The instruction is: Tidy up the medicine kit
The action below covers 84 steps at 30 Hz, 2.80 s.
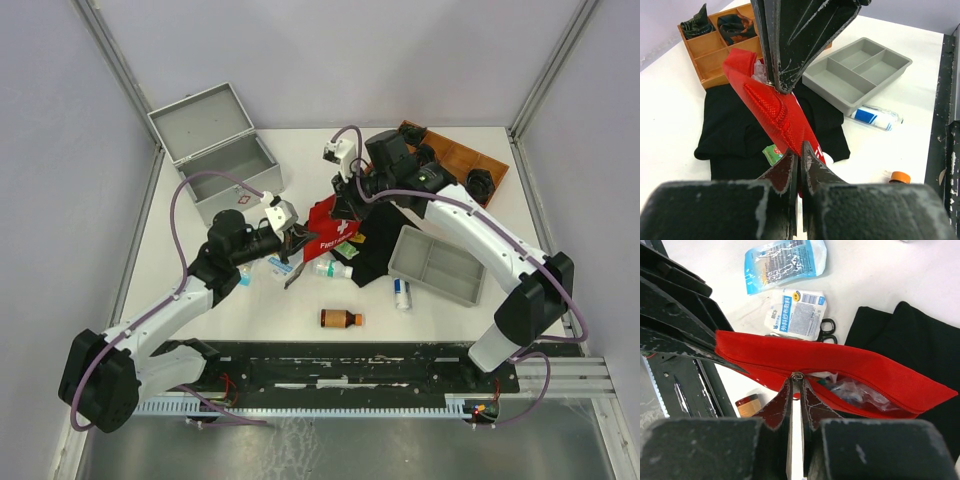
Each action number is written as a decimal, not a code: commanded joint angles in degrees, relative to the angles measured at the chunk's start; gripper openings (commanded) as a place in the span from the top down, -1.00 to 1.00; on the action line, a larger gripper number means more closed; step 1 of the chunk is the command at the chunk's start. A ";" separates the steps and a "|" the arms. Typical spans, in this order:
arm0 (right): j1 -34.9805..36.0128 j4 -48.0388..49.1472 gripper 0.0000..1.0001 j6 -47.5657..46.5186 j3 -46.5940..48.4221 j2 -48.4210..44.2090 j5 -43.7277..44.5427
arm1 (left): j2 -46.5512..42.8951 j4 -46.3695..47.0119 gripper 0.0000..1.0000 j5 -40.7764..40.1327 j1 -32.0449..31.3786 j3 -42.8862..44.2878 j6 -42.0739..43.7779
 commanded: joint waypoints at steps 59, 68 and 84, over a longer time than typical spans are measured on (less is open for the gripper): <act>-10.76 3.11 0.21 6.93 -1.32 1.67 -26.86 | -3.00 3.47 0.95 8.94 0.18 0.81 5.10; -11.25 3.30 0.43 6.46 -1.16 1.30 -26.12 | -2.83 3.47 0.95 8.96 0.20 0.73 4.94; -11.29 -1.02 0.53 1.73 0.72 0.16 -25.86 | -2.56 3.39 0.95 9.47 0.25 0.65 4.95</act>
